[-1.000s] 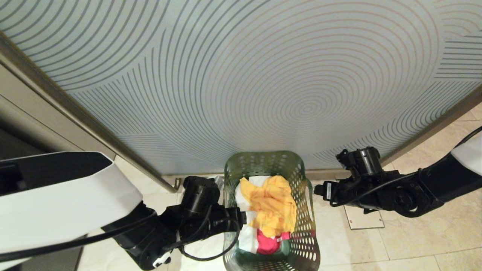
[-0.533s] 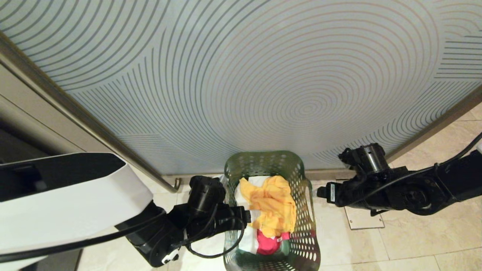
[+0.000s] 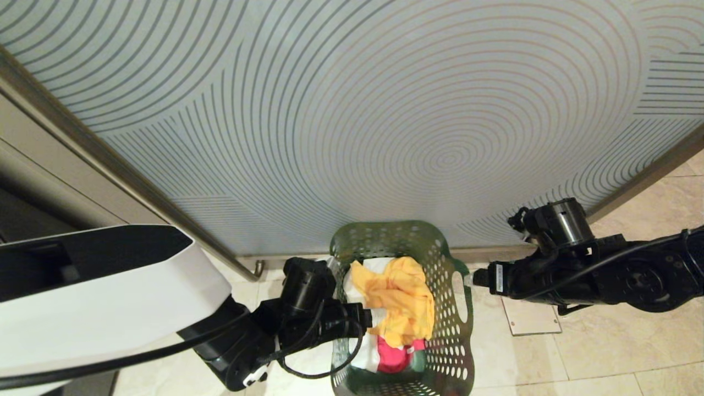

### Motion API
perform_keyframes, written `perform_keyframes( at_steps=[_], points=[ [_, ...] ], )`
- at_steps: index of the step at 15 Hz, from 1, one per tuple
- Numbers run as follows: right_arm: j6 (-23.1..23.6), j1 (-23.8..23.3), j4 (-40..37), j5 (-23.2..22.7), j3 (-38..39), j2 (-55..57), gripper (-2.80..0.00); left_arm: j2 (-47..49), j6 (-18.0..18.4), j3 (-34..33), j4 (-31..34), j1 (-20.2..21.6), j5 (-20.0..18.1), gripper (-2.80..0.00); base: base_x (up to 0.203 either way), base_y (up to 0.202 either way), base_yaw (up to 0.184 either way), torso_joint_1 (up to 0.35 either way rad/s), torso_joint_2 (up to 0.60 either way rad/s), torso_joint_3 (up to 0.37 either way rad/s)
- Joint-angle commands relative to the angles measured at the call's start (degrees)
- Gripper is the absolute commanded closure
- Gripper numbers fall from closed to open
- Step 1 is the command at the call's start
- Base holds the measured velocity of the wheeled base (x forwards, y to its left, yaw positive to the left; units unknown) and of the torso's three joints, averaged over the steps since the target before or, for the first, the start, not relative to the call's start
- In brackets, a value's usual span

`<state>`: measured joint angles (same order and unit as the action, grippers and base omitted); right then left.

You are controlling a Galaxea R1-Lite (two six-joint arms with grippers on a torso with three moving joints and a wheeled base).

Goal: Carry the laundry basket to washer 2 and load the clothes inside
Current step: Pick up the clothes basket and put it beside the washing machine

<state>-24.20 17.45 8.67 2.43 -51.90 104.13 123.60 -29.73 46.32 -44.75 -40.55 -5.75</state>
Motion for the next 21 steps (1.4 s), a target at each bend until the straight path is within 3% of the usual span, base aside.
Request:
perform_keyframes(
  at_steps=[1, 5, 7, 21],
  points=[
    [-0.4, 0.0, 2.9, -0.7, -0.2, 2.9, -2.80, 0.0, -0.2, -0.1, -0.2, -0.1, 0.0, -2.80, 0.000, 0.000, 0.000, 0.000, 0.00, 0.000],
    [-1.5, -0.2, 16.9, -1.7, -0.4, 11.4, -2.80, 0.0, -0.4, 0.0, -0.3, -0.4, 0.0, -2.80, 0.000, 0.000, 0.000, 0.000, 0.00, 0.000],
    [-1.8, -0.1, 19.7, -2.5, -1.5, 13.9, -2.80, 0.0, -0.4, -0.1, -0.3, -0.4, 0.0, -2.80, 0.000, 0.000, 0.000, 0.000, 0.00, 0.000],
    [-13.4, 3.0, 12.2, -12.7, -7.6, 11.1, -2.80, 1.2, -0.4, 0.7, -0.4, -0.3, 0.0, -2.80, 0.000, 0.000, 0.000, 0.000, 0.00, 0.000]
  ],
)
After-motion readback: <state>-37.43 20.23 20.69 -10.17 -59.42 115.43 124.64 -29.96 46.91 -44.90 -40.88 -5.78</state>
